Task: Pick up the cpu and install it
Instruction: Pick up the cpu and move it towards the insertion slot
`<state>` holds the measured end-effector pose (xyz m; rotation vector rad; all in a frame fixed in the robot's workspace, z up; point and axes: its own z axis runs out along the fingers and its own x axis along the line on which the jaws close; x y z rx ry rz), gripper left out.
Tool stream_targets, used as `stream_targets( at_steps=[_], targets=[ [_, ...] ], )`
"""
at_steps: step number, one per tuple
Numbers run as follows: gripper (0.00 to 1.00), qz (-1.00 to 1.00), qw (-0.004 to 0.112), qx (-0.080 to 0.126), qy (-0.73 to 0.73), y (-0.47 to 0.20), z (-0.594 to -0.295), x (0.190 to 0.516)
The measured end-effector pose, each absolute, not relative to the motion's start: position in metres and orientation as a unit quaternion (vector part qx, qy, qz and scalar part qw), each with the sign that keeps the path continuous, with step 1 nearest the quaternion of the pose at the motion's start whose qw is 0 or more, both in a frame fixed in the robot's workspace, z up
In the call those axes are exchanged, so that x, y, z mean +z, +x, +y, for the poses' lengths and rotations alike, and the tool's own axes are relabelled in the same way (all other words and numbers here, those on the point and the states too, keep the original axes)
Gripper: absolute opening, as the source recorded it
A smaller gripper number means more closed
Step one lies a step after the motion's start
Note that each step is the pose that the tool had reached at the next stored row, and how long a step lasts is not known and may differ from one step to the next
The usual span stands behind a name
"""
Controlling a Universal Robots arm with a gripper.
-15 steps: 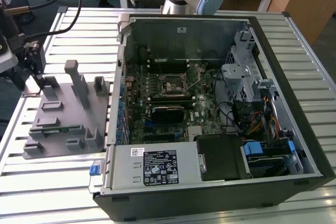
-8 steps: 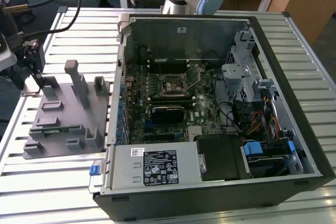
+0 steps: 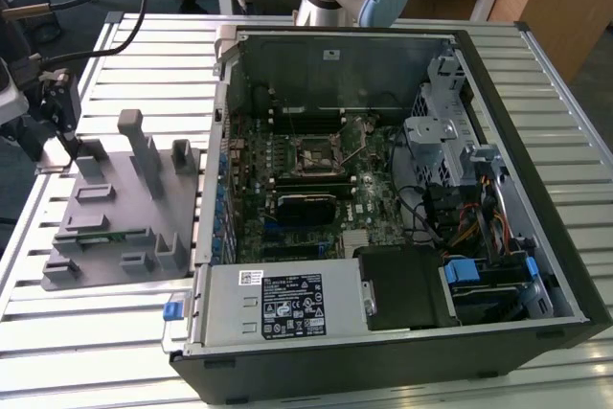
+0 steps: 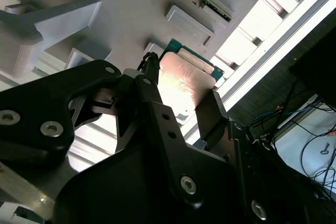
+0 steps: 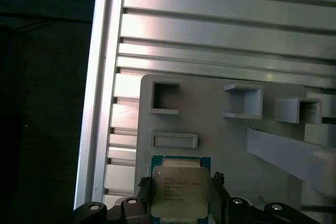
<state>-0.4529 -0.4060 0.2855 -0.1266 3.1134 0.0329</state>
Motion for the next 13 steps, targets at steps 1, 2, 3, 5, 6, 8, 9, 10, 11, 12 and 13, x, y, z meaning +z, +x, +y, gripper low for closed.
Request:
stream_targets(
  at_steps=[1,2,3,5,6,8,9,10,11,12,13],
  targets=[
    [0.53,0.999,0.013,0.011,-0.041,-0.453,-0.406,0.286],
    [0.53,0.999,0.013,0.011,-0.041,-0.453,-0.406,0.287],
    [0.53,0.999,0.013,0.011,-0.041,-0.453,-0.406,0.289],
    [0.53,0.999,0.013,0.011,-0.041,-0.453,-0.406,0.291],
    [0.53,0.999,0.013,0.011,-0.041,-0.453,-0.406,0.292],
    [0.53,0.999,0.013,0.011,-0.041,-0.453,-0.406,0.295],
    [0.53,0.999,0.013,0.011,-0.041,-0.453,-0.406,0.296],
    [0.53,0.999,0.013,0.011,-0.041,-0.453,-0.406,0.297],
    [0.53,0.999,0.013,0.011,-0.041,-0.453,-0.406,0.298],
    [0.53,0.999,0.013,0.011,-0.041,-0.453,-0.406,0.299],
    [0.53,0.999,0.013,0.011,-0.041,-0.453,-0.406,0.301]
  ],
)
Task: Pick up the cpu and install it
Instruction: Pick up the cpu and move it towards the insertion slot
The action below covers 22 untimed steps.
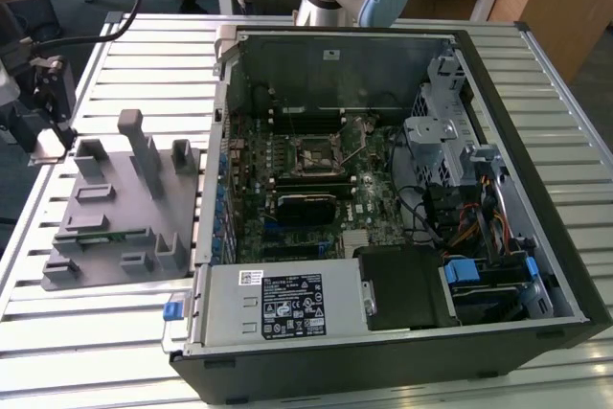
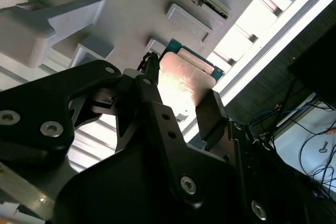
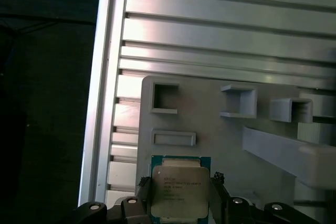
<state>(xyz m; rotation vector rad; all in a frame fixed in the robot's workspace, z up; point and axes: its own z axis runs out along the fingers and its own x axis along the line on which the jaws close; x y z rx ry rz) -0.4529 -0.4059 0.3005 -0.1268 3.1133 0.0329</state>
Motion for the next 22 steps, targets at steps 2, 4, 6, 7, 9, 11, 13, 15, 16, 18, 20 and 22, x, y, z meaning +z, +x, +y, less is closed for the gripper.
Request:
stream_targets(
  at_steps=[2,4,6,7,9,11,13,15,16,18,20,22],
  targets=[
    [0.53,0.999,0.013,0.011,-0.041,-0.453,-0.406,0.303],
    [0.53,0.999,0.013,0.011,-0.041,-0.453,-0.406,0.305],
    [0.53,0.999,0.013,0.011,-0.041,-0.453,-0.406,0.306],
    [0.53,0.999,0.013,0.011,-0.041,-0.453,-0.406,0.307],
    [0.53,0.999,0.013,0.011,-0.041,-0.453,-0.406,0.309],
    [0.53,0.999,0.013,0.011,-0.041,-0.453,-0.406,0.311],
    [0.53,0.999,0.013,0.011,-0.041,-0.453,-0.406,0.315],
    [0.53,0.999,0.013,0.011,-0.041,-0.453,-0.406,0.319],
    [0.53,0.999,0.013,0.011,-0.041,-0.453,-0.406,0.321],
    [0.53,0.999,0.013,0.011,-0.041,-0.453,-0.405,0.325],
    [0.53,0.999,0.013,0.011,-0.041,-0.453,-0.405,0.33],
    [0.53,0.999,0.013,0.011,-0.041,-0.453,-0.405,0.336]
  ],
)
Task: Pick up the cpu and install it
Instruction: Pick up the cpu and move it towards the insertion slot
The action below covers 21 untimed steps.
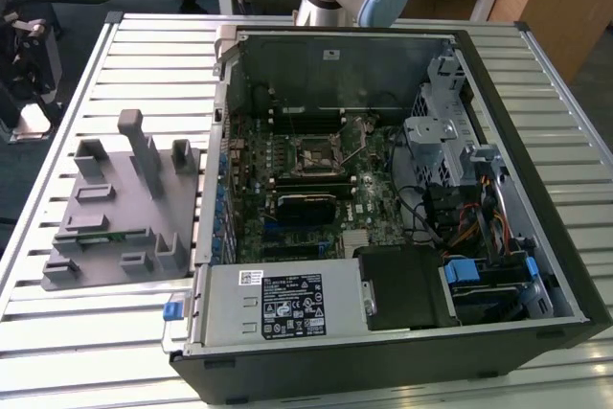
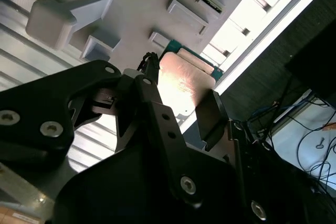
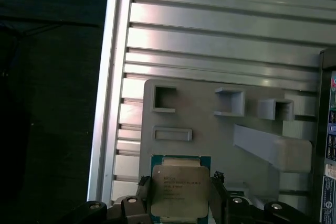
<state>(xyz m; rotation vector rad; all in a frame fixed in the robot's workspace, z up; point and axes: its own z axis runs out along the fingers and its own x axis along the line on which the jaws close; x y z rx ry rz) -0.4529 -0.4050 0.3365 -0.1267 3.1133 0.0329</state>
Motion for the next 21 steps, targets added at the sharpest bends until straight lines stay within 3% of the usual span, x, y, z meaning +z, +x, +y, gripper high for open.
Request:
stream_targets(
  at_steps=[21],
  targets=[
    [0.53,0.999,0.013,0.011,-0.041,-0.453,-0.403,0.385]
  ],
)
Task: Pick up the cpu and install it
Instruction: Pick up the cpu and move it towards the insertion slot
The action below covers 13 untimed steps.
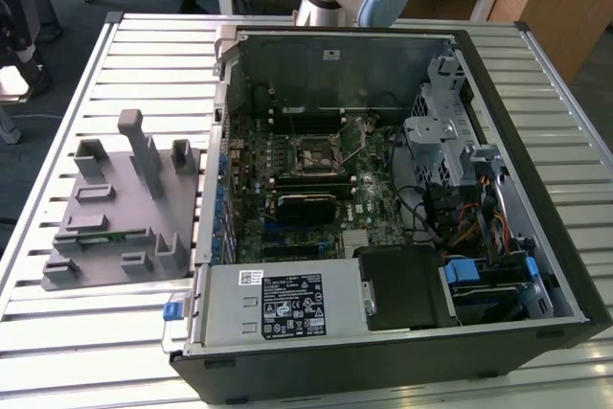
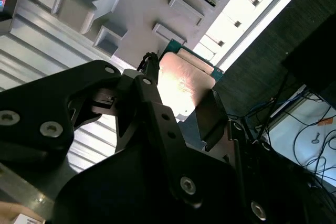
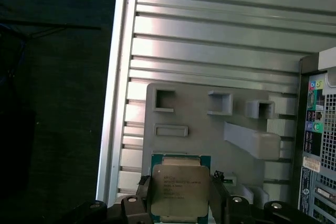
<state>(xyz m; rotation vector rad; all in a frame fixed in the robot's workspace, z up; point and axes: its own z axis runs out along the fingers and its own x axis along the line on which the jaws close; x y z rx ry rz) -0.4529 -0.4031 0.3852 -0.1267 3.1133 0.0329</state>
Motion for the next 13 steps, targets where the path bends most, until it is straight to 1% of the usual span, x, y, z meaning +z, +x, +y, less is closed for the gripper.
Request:
stream_targets(
  at_steps=[13],
  targets=[
    [0.53,0.999,0.013,0.011,-0.041,-0.4451,-0.4029,0.3877]
  ],
)
